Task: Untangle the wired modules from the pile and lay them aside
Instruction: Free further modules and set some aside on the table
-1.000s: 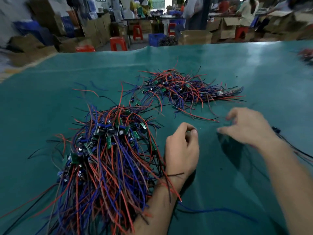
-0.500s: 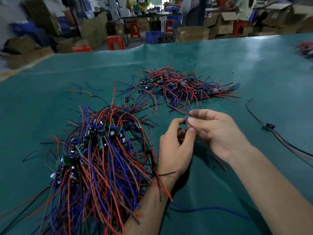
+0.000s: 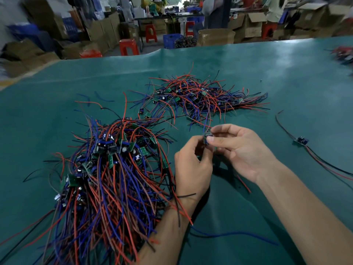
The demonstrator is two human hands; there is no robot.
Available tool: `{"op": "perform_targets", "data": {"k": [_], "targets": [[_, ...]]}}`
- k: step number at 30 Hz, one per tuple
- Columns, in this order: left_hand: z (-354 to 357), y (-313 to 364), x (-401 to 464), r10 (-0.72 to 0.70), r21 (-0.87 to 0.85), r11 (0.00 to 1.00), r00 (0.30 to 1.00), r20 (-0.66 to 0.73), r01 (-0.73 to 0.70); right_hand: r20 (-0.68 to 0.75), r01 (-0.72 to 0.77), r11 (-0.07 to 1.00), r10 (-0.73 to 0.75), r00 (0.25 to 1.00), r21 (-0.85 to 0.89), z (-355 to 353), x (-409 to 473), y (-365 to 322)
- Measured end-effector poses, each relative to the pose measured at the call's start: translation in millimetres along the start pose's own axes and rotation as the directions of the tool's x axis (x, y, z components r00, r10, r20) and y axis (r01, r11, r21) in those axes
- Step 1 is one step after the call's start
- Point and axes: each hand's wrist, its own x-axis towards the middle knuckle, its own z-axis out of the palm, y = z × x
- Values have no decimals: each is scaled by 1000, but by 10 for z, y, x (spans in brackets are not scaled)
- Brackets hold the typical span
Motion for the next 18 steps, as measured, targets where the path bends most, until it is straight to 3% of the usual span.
{"op": "perform_targets", "data": {"k": [4,6,9,12,16,18], "targets": [[-4,-8,-1,-34,-4,999,999,15,34,-48,113,937,-136,990,-332,-38,20,18],[-1,-3,-3,-53,-22,998,998,17,54,-35,94,907,-118,992,-410,-55,27,18],[9,-3,-9,-62,-45,997,997,55,64,63,-13,956,34,997,-294,-29,19,14],[13,14,-17,-65,-45,997,992,104,70,87,-53,981,70,994,-188,-16,17,6],[17,6,-17,-52,8,999,985,163,51,-5,-20,990,20,1000,-137,-73,32,-7],[25,7,-21,-46,21,999,983,180,43,-45,63,964,-77,996,-257,-123,39,-29]]}}
